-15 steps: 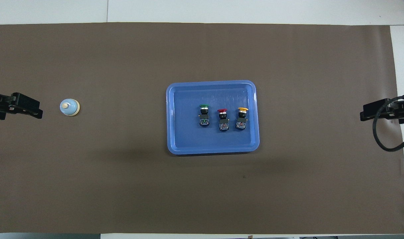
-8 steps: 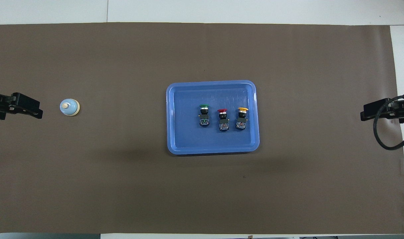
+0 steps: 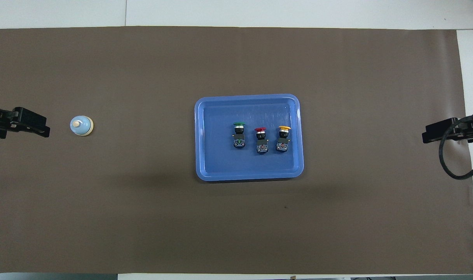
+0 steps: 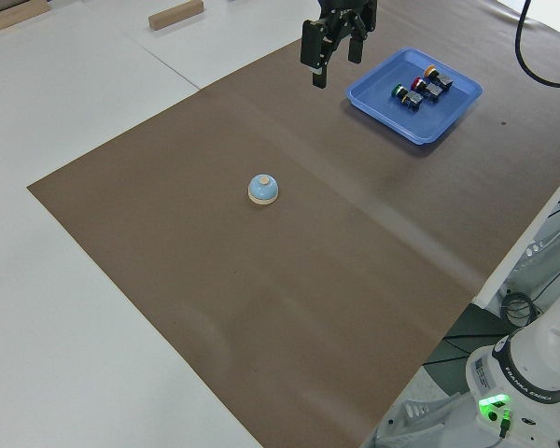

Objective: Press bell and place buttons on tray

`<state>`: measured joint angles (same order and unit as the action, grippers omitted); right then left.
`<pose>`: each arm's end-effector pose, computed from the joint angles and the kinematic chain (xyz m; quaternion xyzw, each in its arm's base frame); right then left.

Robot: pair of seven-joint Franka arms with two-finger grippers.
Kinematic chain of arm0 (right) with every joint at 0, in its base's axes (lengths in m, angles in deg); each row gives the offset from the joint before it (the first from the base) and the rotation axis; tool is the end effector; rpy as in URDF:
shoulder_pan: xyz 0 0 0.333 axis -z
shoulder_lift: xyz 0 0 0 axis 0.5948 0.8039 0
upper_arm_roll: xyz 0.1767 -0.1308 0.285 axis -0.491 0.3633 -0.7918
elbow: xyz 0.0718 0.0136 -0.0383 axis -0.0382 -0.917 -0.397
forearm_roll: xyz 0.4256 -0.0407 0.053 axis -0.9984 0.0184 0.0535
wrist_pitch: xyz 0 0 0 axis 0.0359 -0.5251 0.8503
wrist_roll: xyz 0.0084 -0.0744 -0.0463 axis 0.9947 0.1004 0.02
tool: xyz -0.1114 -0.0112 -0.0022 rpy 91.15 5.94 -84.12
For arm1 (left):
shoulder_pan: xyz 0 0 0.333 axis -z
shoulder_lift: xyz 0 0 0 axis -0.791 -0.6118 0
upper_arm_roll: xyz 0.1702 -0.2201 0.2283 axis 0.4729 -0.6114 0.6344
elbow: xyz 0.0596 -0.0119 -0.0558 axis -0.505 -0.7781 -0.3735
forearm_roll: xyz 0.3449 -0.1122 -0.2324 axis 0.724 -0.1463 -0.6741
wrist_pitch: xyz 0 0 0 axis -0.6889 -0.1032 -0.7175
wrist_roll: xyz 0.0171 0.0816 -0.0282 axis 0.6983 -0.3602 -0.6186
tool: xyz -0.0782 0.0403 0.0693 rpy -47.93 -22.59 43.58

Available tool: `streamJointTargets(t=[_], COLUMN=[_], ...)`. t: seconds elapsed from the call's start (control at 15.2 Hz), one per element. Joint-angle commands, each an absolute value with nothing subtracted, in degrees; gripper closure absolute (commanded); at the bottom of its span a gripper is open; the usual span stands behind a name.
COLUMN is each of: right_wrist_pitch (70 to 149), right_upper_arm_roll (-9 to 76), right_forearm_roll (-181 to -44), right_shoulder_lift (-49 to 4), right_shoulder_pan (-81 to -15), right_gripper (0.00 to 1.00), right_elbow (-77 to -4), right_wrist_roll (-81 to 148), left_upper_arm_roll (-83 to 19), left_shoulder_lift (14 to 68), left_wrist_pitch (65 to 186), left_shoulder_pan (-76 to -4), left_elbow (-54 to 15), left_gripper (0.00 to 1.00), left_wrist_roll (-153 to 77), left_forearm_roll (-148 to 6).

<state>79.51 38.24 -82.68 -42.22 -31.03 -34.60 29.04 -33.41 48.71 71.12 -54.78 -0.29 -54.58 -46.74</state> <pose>0.5563 -0.0282 0.6388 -0.9988 -0.0005 0.0473 0.0087 0.5909 -0.0217 0.6348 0.9971 -0.0288 -0.0703 0.0084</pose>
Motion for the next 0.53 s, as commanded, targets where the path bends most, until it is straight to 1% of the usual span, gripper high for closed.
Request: streamJointTargets(t=[0.0, 0.46], right_wrist_pitch=[78.6, 78.6], right_upper_arm_roll=[37.6, 37.6], right_forearm_roll=[-82.2, -82.2], right_shoulder_lift=[-42.4, -42.4], right_shoulder_pan=[-30.4, -30.8], right_gripper=[0.00, 0.00], right_elbow=[-34.8, -34.8], right_wrist_roll=[30.5, 30.5], left_upper_arm_roll=[-33.2, -33.2], left_shoulder_lift=[48.9, 49.1], left_wrist_pitch=[72.5, 72.6], left_shoulder_pan=[-54.6, -54.8], left_elbow=[0.3, -0.7], left_gripper=[0.00, 0.00], left_wrist_roll=[-54.2, -54.1], left_forearm_roll=[-46.0, -46.1])
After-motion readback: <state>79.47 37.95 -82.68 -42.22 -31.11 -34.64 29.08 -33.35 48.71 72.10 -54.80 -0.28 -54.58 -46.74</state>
